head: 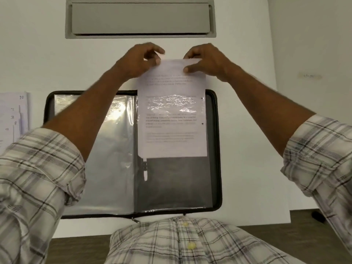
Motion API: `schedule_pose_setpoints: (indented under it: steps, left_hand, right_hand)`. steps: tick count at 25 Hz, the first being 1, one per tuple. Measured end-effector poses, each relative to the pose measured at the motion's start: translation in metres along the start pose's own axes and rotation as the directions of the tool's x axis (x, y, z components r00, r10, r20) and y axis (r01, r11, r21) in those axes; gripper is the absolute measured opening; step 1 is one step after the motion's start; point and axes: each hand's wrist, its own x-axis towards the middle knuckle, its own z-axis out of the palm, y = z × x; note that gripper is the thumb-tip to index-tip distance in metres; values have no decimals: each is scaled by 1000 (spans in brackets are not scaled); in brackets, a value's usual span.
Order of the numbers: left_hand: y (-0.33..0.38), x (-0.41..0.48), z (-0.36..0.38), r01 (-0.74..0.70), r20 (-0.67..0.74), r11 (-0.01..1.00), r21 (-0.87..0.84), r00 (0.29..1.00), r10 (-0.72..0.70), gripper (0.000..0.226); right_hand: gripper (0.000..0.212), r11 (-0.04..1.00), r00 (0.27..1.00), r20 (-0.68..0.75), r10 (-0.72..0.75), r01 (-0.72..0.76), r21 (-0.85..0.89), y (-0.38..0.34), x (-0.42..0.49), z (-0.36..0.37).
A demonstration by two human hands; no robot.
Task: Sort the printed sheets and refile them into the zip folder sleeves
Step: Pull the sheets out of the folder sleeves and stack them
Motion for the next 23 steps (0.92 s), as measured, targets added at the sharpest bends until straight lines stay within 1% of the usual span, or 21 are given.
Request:
schedule_pose_setpoints:
  steps: [1, 2, 3, 4, 5, 6, 7, 8, 10, 12, 13, 14, 15, 16, 19, 21, 23]
  left_hand:
    - [-6, 0, 0, 14, -104, 997, -80, 994, -22, 40]
    - [-12, -2, -1, 55, -171, 980, -193, 981, -88, 48]
    - [-17, -6, -1, 99, -195, 936, -336, 966, -172, 56]
    - [-22, -10, -1, 127, -179, 871, -475, 955, -237, 61]
    - [-27, -14, 1, 133, -149, 812, -569, 954, -261, 62]
    - [-30, -19, 4, 138, -122, 786, -602, 958, -261, 58]
    - [-32, -24, 8, 139, -108, 788, -600, 962, -252, 52]
    - [-32, -27, 12, 136, -111, 798, -588, 963, -246, 46]
    - [-34, -31, 16, 108, -161, 779, -618, 952, -259, 41]
    - [-29, -29, 14, 49, -240, 718, -694, 925, -295, 40]
    - [-26, -27, 12, 12, -277, 675, -737, 907, -318, 40]
    - [-22, -25, 10, -13, -294, 633, -774, 893, -341, 39]
    - [-18, -24, 8, -12, -286, 610, -792, 890, -354, 38]
    - [-14, -27, 8, 14, -260, 612, -791, 897, -356, 37]
    - [-14, -47, 10, 95, -183, 672, -734, 926, -331, 37]
    - [-13, -59, 5, 69, -219, 684, -726, 920, -325, 37]
    - [-3, -71, -5, -4, -293, 678, -735, 903, -313, 36]
  right_hand:
    - [32, 998, 998, -56, 3, 1, 62, 3, 0, -4]
    - [34, 992, 995, -99, 7, 6, 123, 5, 1, -7]
    - [36, 982, 990, -139, 12, 15, 189, 5, 1, -9]
    - [38, 965, 982, -190, 16, 34, 260, 5, 1, -12]
    - [41, 941, 969, -246, 27, 59, 334, 6, 2, -13]
    - [44, 905, 953, -298, 52, 81, 418, 8, 2, -14]
    - [48, 858, 938, -332, 103, 85, 507, 11, 1, -13]
    - [52, 802, 929, -329, 169, 65, 594, 14, -2, -10]
    - [57, 710, 937, -213, 276, -50, 702, 22, -16, 4]
    - [51, 719, 937, -114, 331, -172, 674, 31, -34, 23]
    - [44, 737, 932, -112, 344, -194, 648, 33, -41, 30]
    - [38, 746, 927, -140, 348, -184, 640, 33, -44, 35]
    - [35, 747, 922, -181, 342, -150, 648, 31, -46, 35]
    - [32, 742, 916, -231, 328, -98, 664, 25, -46, 33]
    - [24, 746, 895, -374, 245, 72, 662, 1, -42, 14]
    - [26, 762, 886, -428, 179, 150, 630, -16, -39, 1]
    - [29, 770, 879, -458, 132, 200, 606, -33, -40, -6]
